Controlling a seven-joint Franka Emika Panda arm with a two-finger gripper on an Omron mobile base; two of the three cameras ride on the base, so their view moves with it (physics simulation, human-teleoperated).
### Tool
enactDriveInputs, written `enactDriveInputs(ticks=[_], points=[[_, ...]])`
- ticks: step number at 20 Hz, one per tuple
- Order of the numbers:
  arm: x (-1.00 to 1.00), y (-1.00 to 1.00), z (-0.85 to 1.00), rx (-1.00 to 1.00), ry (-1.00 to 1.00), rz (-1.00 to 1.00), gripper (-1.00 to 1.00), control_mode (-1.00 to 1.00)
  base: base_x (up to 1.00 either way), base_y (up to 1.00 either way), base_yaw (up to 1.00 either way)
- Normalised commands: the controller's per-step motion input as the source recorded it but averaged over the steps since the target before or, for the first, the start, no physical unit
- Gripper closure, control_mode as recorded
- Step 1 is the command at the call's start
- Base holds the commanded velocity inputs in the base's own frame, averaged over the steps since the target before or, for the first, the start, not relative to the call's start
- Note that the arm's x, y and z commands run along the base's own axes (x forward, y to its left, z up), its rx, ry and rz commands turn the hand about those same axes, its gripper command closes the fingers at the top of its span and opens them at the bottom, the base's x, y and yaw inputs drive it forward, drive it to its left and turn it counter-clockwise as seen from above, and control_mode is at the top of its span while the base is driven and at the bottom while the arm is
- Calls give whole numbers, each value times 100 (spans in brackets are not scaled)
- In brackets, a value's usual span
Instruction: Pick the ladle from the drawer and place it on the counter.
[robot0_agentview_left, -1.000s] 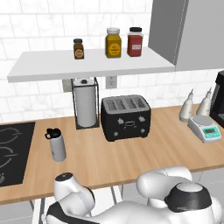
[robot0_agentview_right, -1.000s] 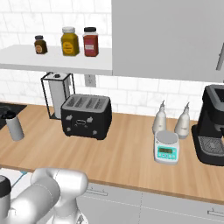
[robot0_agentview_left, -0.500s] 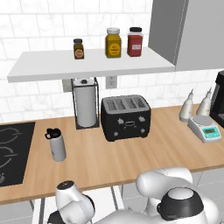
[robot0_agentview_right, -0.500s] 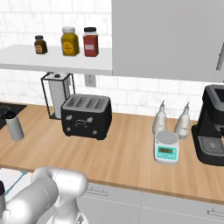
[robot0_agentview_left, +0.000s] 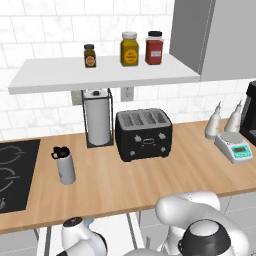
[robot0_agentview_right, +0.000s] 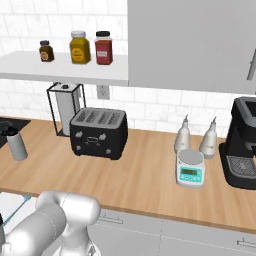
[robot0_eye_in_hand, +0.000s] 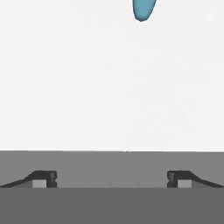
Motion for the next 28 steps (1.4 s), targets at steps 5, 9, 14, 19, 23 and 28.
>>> enactDriveInputs(ticks=[5,9,14,19,23,28], points=[[-68,6,-1,0,9,0,-100,-100,0,0,0],[-83,1,0,0,15,0,-100,-100,0,0,0],[-90,1,0,-1,15,0,-100,-100,0,0,0],[-97,4,0,-2,3,0,-100,-100,0,0,0],[-56,1,0,0,0,0,-100,-100,0,0,0],[-63,3,-1,-2,0,3,-100,-100,0,0,0]])
